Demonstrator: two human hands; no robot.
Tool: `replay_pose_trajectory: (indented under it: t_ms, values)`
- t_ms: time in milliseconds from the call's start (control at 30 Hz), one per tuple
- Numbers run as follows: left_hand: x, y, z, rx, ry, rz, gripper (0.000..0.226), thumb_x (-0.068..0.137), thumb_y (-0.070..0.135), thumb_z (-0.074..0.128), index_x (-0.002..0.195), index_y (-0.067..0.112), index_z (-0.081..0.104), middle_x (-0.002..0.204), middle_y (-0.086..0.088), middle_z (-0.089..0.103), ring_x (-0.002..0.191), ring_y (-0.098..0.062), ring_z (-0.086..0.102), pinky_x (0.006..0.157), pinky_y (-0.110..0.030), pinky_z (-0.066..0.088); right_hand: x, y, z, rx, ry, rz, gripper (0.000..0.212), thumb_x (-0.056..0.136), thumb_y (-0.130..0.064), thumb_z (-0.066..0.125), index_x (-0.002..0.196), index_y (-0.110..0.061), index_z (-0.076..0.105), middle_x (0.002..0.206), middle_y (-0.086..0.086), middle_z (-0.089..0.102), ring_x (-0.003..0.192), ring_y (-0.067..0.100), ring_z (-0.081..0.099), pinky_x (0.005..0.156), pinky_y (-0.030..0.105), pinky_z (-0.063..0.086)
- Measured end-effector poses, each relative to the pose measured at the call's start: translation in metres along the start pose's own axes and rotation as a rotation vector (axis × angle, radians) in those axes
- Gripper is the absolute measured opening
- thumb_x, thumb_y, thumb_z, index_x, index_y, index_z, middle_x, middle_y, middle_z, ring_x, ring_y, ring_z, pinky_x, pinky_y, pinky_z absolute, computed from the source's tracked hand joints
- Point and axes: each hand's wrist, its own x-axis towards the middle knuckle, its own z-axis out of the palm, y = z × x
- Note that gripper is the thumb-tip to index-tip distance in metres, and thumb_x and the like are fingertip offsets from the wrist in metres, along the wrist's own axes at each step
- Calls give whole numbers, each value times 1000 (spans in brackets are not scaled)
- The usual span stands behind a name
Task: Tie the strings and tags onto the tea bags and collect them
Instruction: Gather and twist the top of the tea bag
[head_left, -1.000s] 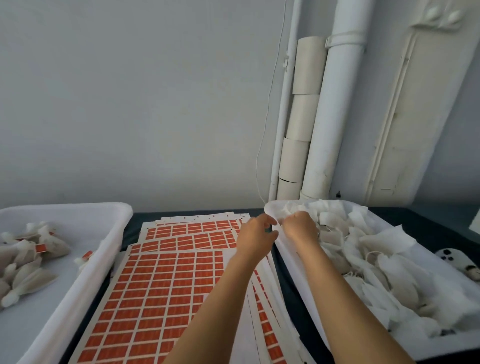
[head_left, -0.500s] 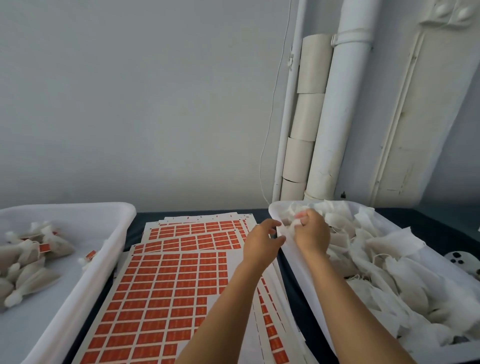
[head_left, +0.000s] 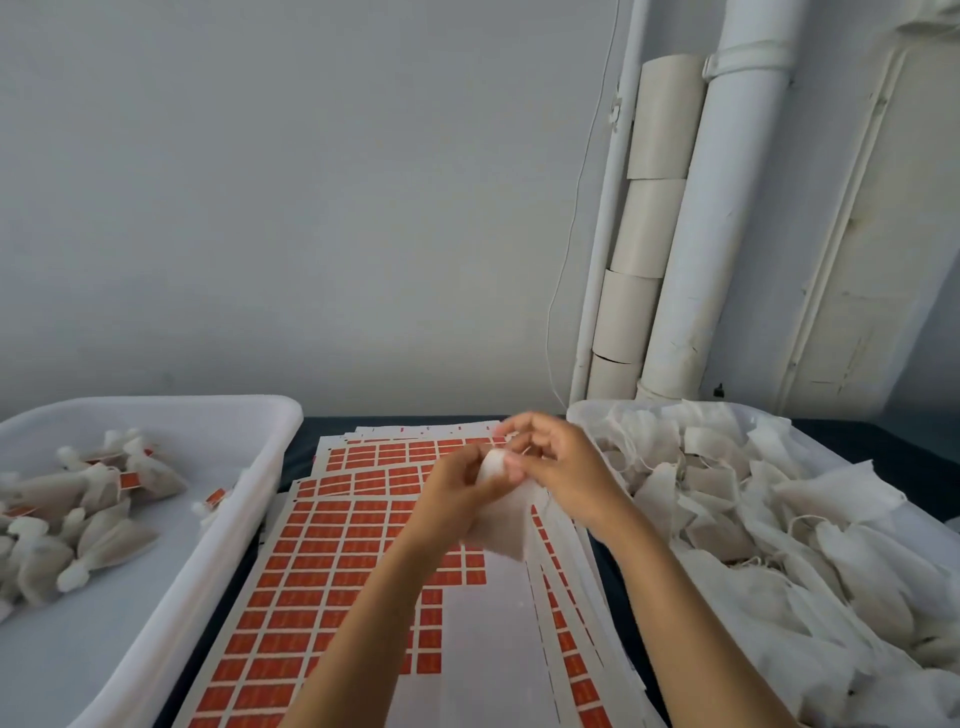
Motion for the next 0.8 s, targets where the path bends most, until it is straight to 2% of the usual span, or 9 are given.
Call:
replay_pose_trajectory:
  t_ms: [100, 167, 267, 400, 500, 700, 800]
  values:
    - [-9, -28, -6, 190, 77, -52, 17, 82, 37, 68, 89, 23, 62, 83, 11, 64, 77, -11, 62, 58, -11, 45, -4, 21, 22, -9, -3, 72, 21, 84, -8, 65, 96, -25, 63, 85, -3, 65, 75, 8, 61, 60, 14, 50]
    - [-14, -42, -8, 222, 133, -71, 15, 81, 35, 69, 82, 24, 59, 77, 10, 61, 71, -8, 58, 54, -9, 43, -7, 34, 35, 18, 15, 107, 16, 84, -9, 66, 95, -20, 64, 84, -4, 65, 72, 6, 61, 58, 13, 50]
    - [-21, -55, -11, 159, 191, -63, 15, 80, 34, 69, 79, 25, 58, 75, 10, 61, 66, -4, 57, 52, -7, 43, -11, 49, 46, 109, 53, 138, 12, 83, -8, 67, 91, -17, 65, 84, -1, 66, 73, 5, 65, 60, 16, 52]
    - [-21, -65, -12, 108, 261, -74, 13, 81, 34, 69, 83, 26, 58, 83, 11, 64, 76, -9, 61, 55, -9, 45, -17, 63, 55, 177, 163, 176, 8, 85, -9, 65, 85, -17, 66, 85, -2, 68, 73, 9, 67, 62, 17, 53]
    - [-18, -70, -12, 64, 261, -60, 12, 82, 31, 68, 85, 22, 61, 83, 8, 65, 77, -12, 63, 61, -14, 50, -20, 71, 60, 181, 242, 190, 4, 86, -12, 64, 87, -15, 66, 88, -6, 68, 71, 10, 68, 62, 17, 54]
    - [-13, -75, -14, 3, 281, -34, 6, 85, 27, 66, 83, 23, 62, 78, 18, 65, 77, 0, 61, 59, -9, 49, -14, 74, 70, 149, 322, 182, 6, 88, -19, 62, 83, -22, 62, 74, -8, 67, 67, 9, 66, 64, 17, 55]
    - [-14, -73, -13, -12, 224, 12, 8, 83, 30, 67, 88, 24, 64, 83, 18, 66, 80, 0, 61, 62, -8, 48, -12, 75, 71, 152, 323, 171, 4, 89, -18, 61, 86, -21, 61, 78, -8, 68, 68, 8, 67, 63, 19, 56]
